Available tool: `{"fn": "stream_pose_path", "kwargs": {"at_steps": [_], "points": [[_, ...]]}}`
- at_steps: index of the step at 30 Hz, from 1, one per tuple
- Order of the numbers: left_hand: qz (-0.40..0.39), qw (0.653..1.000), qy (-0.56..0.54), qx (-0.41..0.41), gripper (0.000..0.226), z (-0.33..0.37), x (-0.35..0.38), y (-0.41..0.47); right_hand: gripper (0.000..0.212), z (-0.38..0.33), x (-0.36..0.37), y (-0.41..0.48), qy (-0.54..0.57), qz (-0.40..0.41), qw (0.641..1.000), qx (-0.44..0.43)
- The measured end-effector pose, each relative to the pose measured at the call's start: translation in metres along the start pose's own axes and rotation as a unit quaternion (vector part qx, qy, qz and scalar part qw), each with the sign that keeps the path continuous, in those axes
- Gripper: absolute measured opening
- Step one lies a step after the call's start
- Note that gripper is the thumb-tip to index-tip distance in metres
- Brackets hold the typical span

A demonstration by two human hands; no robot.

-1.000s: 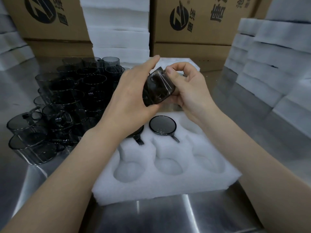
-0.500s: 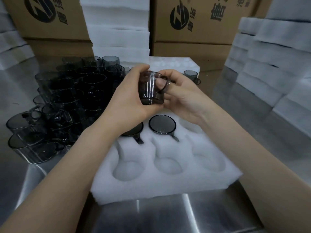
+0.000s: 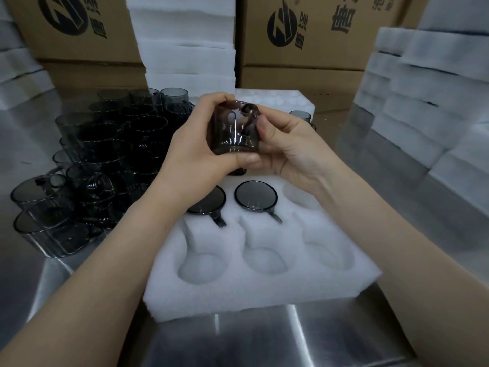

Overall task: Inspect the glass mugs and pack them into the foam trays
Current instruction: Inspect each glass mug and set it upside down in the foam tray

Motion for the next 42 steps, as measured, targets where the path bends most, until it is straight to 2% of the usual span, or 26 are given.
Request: {"fn": "stream_pose_path", "kwargs": {"at_steps": [6,12,15,20,23,25,27,30,32,35,40,42], "points": [[-0.04,0.998,-0.04,0.011,0.065,-0.0047,-0.0026,0.0007,0.026,0.0015,-0.0055,-0.0006,0.02,-0.012,1.0,0.016],[-0.109,0.994,-0.009,-0.01,0.085,-0.0093,-0.0032,0.0025,0.032,0.0018,-0.0046,-0.0013,-0.05,0.001,0.998,0.033],[-0.133,0.991,0.002,-0.01,0.086,-0.0071,-0.0028,0.0011,0.034,0.0,-0.0041,-0.0019,-0.076,-0.002,0.996,0.036],[-0.101,0.993,0.051,0.026,0.069,-0.0015,-0.0001,-0.0001,0.034,-0.0007,-0.005,-0.0004,-0.056,0.017,0.998,0.017],[-0.063,0.997,0.024,0.025,0.059,0.0003,0.0,-0.0001,0.023,0.0002,-0.0053,-0.0001,0.0,-0.014,1.0,0.006],[-0.039,0.999,-0.007,0.015,0.056,-0.0007,-0.0014,0.0001,0.029,0.0005,-0.0057,-0.0002,0.038,-0.045,0.998,-0.002],[-0.02,1.0,-0.023,0.001,0.062,-0.002,-0.0029,0.0002,0.039,0.0004,-0.0067,-0.0007,0.049,-0.072,0.996,-0.008],[-0.008,1.0,-0.012,-0.011,0.059,-0.0047,-0.0034,0.0012,0.034,0.0009,-0.0047,-0.0022,0.035,-0.098,0.995,-0.007],[-0.016,0.999,0.028,-0.02,0.06,-0.0051,-0.0019,0.0012,0.028,0.0023,-0.0003,-0.0028,0.009,-0.083,0.997,-0.003],[-0.048,0.995,0.083,-0.022,0.079,-0.0054,0.0015,0.0005,0.023,0.0033,0.003,-0.0023,-0.048,-0.023,0.998,-0.012],[-0.051,0.996,0.064,-0.028,0.081,-0.0046,0.0018,0.0015,0.051,0.0003,-0.0002,-0.003,-0.042,-0.032,0.999,-0.006],[-0.054,0.997,0.04,-0.031,0.075,-0.0042,0.0012,0.001,0.053,-0.0011,-0.0035,-0.0031,-0.031,-0.054,0.998,-0.003]]}}
Point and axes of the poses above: each hand's wrist, its own y-axis towards the middle knuckle, its own x-axis out of the palm, z = x × y, the point moved 1 cm from there along y, towards the middle knuckle, and after that the axes turned 12 degrees about -y, right-handed, at the moved point
